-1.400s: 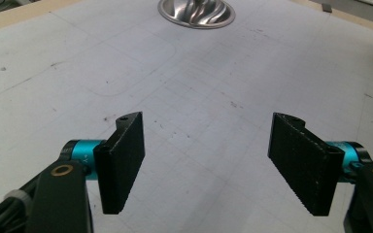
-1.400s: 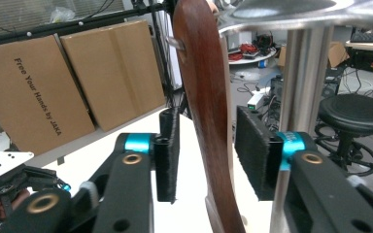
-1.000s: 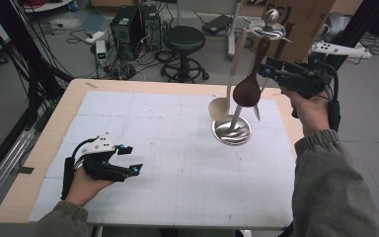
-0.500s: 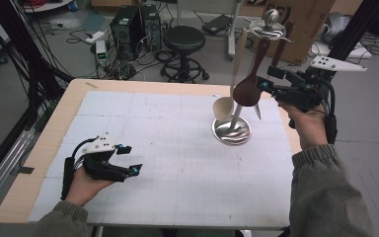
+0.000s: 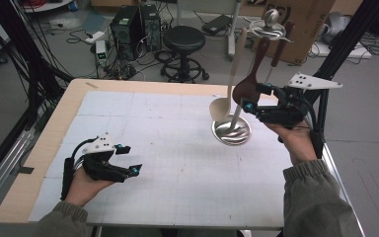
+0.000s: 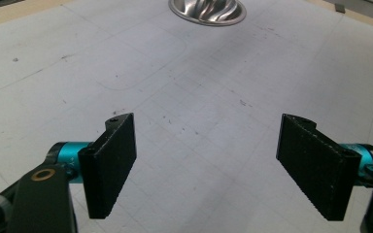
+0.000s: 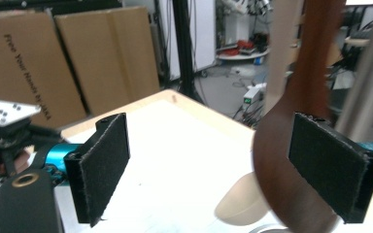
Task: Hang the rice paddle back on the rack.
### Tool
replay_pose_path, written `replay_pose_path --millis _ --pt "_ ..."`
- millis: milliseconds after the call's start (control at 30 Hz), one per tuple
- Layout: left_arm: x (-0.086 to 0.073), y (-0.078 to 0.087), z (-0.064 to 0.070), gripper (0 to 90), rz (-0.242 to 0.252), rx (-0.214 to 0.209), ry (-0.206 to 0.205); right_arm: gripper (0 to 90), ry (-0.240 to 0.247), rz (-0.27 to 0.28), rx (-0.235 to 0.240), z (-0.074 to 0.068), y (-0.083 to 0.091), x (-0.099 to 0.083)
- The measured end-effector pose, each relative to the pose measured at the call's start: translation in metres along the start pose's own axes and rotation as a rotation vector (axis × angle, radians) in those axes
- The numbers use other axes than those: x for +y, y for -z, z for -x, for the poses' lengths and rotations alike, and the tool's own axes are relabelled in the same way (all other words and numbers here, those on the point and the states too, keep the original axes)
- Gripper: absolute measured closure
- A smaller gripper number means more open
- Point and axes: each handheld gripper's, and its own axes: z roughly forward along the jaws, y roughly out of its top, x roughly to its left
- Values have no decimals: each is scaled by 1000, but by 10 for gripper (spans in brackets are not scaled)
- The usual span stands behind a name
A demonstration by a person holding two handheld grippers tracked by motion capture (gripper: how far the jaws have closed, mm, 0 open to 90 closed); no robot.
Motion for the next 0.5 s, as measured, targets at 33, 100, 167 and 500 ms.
replay_pose_path --millis 33,100,167,500 --pt "0 0 0 226 0 0 1 146 0 -4 3 -1 -2 -3" --pt "0 0 0 223 -1 3 1 146 -4 -12 8 -4 -5 -8" --pt "0 1 -1 219 -2 3 1 141 -9 -17 16 -7 -8 -14" --pt "-1 -1 0 192 -10 7 9 108 -34 -71 25 -13 -19 -49"
